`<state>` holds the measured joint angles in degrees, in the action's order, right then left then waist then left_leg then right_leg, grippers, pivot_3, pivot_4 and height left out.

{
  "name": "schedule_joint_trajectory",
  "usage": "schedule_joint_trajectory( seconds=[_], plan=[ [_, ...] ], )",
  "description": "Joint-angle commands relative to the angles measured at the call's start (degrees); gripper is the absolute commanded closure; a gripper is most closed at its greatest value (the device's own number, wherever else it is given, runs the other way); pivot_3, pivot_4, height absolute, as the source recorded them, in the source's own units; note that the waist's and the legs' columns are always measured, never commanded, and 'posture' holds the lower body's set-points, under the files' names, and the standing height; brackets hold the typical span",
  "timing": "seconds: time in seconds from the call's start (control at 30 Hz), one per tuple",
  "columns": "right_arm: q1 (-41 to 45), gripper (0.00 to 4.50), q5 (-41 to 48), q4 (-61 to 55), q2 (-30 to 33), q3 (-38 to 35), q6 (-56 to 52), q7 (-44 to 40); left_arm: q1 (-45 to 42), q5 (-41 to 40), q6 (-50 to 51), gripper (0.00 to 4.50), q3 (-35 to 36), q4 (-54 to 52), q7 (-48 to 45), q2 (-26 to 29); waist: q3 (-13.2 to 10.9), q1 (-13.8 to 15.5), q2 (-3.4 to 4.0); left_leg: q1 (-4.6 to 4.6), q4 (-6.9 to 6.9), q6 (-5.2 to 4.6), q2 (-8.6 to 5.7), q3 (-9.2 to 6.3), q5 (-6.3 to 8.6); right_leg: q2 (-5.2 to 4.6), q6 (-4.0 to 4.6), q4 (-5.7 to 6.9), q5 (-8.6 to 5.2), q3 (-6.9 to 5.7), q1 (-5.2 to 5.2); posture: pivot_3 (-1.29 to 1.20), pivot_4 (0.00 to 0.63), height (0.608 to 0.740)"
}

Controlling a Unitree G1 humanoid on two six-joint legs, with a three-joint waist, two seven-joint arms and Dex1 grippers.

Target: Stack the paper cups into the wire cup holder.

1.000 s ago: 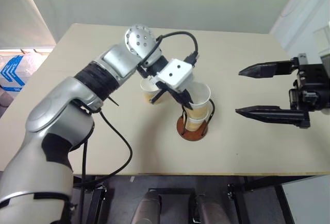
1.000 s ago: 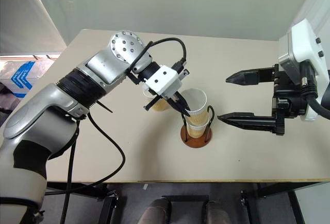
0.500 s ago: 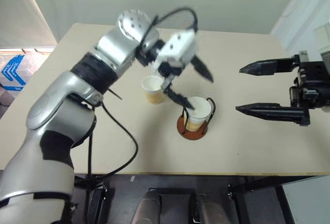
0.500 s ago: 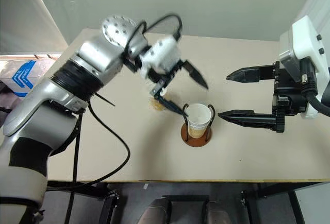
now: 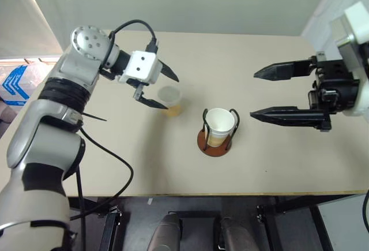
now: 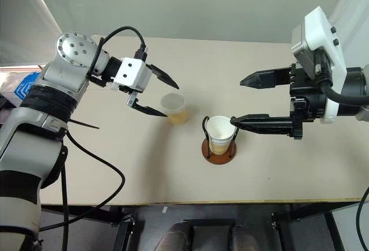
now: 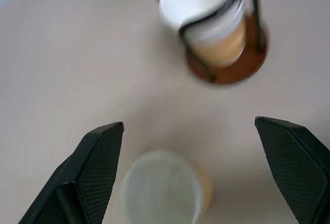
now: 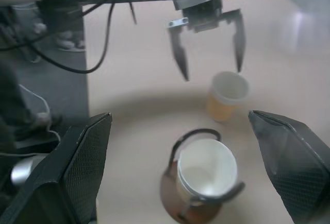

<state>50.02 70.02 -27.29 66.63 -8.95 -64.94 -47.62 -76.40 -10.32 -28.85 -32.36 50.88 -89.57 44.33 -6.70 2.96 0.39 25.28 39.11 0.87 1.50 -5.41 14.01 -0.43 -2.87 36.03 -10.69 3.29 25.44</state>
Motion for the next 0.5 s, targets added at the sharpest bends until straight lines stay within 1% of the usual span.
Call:
schedule_joint_trajectory(
  seconds=[0.03,0.2,0.5],
  plan=[
    [1.6,0.0,0.2,0.1,-0.5,-0.2,-0.2,0.9,-1.6,6.4,-6.8,0.04,2.5,4.7,0.5,-1.0,0.0,-0.1,0.02,0.01,0.04,-0.01,-0.03,-0.03,0.0,-0.1,-0.03,0.03,0.04,0.06,0.01,0.0,0.15,0.74],
    [1.5,0.0,2.7,-0.7,-1.2,-1.5,-0.8,1.8,-0.8,10.1,-7.5,0.04,3.6,7.4,-2.7,-2.0,0.0,-0.5,0.02,0.14,-0.04,-0.11,-0.19,0.2,0.04,-0.32,-0.02,0.04,0.05,-0.05,0.31,0.0,0.15,0.74],
    [1.1,0.0,2.1,-1.5,-1.0,-2.1,0.7,1.4,-2.2,18.0,-3.1,0.04,4.5,14.2,0.1,-5.7,0.0,-0.9,0.0,0.23,-0.01,-0.29,-0.28,0.4,0.14,-0.55,-0.08,0.03,0.04,0.02,0.46,0.0,0.15,0.74]
  ],
)
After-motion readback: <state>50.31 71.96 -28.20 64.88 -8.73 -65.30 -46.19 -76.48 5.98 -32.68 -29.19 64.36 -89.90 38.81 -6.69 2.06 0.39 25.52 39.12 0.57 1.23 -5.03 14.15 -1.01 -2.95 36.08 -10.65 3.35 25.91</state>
